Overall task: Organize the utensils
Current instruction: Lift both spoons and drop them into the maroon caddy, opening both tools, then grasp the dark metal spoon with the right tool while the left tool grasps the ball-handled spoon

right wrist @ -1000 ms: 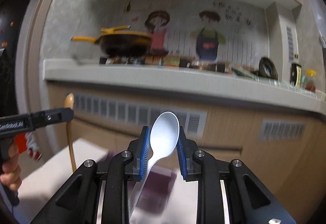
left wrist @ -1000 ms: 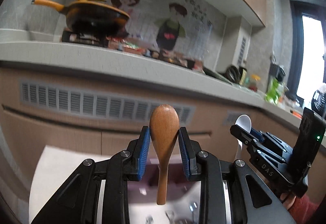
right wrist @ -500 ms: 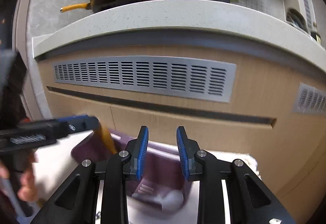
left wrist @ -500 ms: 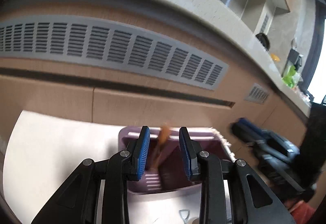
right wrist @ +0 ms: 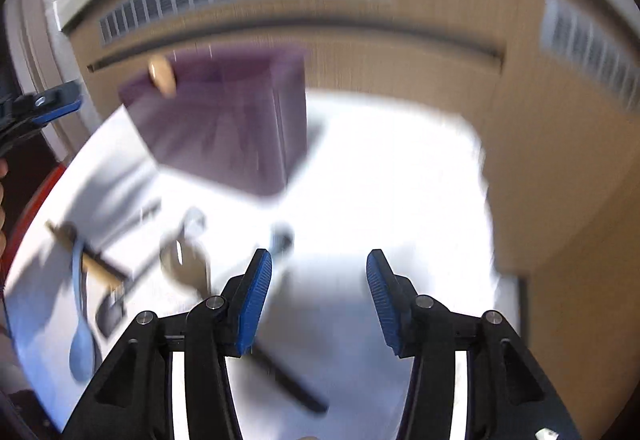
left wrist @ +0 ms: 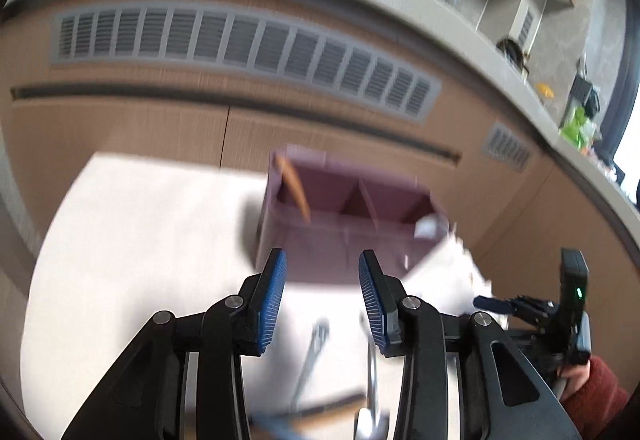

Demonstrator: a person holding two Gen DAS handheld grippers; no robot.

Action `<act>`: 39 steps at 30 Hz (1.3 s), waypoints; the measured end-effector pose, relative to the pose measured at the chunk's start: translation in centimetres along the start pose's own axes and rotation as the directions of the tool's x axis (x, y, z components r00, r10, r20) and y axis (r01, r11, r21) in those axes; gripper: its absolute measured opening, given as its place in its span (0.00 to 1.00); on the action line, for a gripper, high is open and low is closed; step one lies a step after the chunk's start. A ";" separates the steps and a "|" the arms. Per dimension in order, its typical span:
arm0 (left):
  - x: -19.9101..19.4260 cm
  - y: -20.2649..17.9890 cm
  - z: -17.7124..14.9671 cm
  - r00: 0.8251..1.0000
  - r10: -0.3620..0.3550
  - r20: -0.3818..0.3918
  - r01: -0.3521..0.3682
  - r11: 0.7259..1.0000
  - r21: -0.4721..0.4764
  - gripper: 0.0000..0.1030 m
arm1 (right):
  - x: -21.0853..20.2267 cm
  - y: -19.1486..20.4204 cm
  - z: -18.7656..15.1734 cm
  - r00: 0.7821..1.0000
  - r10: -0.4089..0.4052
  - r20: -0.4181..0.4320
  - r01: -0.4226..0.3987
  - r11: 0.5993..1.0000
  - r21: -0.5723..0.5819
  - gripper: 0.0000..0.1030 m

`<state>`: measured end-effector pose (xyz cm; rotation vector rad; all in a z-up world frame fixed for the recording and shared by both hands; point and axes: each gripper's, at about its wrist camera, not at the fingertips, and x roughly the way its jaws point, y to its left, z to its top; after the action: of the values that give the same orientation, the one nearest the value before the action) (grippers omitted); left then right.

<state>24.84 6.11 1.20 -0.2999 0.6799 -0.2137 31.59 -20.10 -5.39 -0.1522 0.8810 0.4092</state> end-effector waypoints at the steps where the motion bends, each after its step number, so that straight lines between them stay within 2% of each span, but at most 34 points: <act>1: -0.1 0.0 -1.1 1.000 0.006 -0.031 -0.006 1.000 0.007 0.38 | 0.3 -0.2 -0.9 1.000 0.010 -0.021 -0.010 1.000 0.020 0.45; 4: -0.3 0.1 -3.7 0.995 0.022 -0.096 -0.022 1.000 0.004 0.38 | 0.5 -0.2 -3.1 0.997 0.058 -0.059 -0.054 0.996 0.074 0.45; 7: -0.6 0.5 -5.4 0.990 0.036 -0.134 -0.038 0.999 -0.010 0.38 | -0.5 1.3 -4.5 0.995 0.089 -0.054 -0.085 0.994 0.061 0.47; 9: -0.9 0.8 -6.5 0.988 0.049 -0.147 -0.051 0.999 -0.012 0.38 | -0.8 2.6 -5.1 0.989 0.132 -0.065 -0.130 0.991 0.035 0.47; 12: -1.3 1.2 -7.6 0.984 0.071 -0.164 -0.074 0.997 -0.012 0.38 | -1.2 5.9 -5.8 0.969 0.225 -0.103 -0.231 0.971 -0.054 0.46; 14: -1.5 1.6 -8.1 0.980 0.086 -0.178 -0.092 0.996 -0.021 0.38 | -1.6 7.8 -5.7 0.967 0.230 -0.106 -0.242 0.962 -0.129 0.45; 18: -2.0 2.3 -8.7 0.975 0.117 -0.187 -0.126 0.991 -0.041 0.38 | -2.3 10.3 -4.2 0.996 0.091 -0.008 -0.090 0.967 -0.238 0.45; 21: -2.6 2.5 -9.1 0.974 0.130 -0.184 -0.139 0.989 -0.039 0.38 | -1.8 10.1 -2.4 0.999 0.010 0.038 -0.003 0.984 -0.177 0.45; 23: -2.8 2.7 -9.4 0.974 0.133 -0.184 -0.142 0.989 -0.038 0.38 | -1.0 9.0 -1.3 0.999 -0.028 0.033 0.032 0.994 -0.106 0.45; 28: -2.9 2.7 -9.6 0.974 0.122 -0.190 -0.133 0.990 -0.049 0.38 | 1.7 7.0 0.9 0.998 -0.068 0.000 0.068 0.997 0.026 0.45; 31: -2.9 2.2 -9.6 0.976 0.119 -0.185 -0.127 0.991 -0.032 0.38 | 2.8 7.2 1.3 0.993 -0.118 -0.014 0.118 0.993 0.022 0.42; 33: -3.0 1.7 -9.5 0.976 0.121 -0.180 -0.125 0.992 -0.011 0.38 | 3.4 7.5 1.4 0.991 -0.131 -0.032 0.131 0.991 0.000 0.35; 35: -3.0 1.5 -9.5 0.977 0.116 -0.179 -0.119 0.993 -0.005 0.38 | 3.6 7.4 1.2 0.993 -0.107 -0.049 0.107 0.994 -0.006 0.29; 39: -2.8 0.6 -9.3 0.981 0.087 -0.174 -0.089 0.996 -0.002 0.39 | 2.1 6.6 0.8 0.996 -0.093 -0.009 0.093 0.995 0.024 0.29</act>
<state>16.78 5.59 -4.22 -0.2613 0.8653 -0.1531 30.63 -13.25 -6.22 -0.1716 0.8826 0.3109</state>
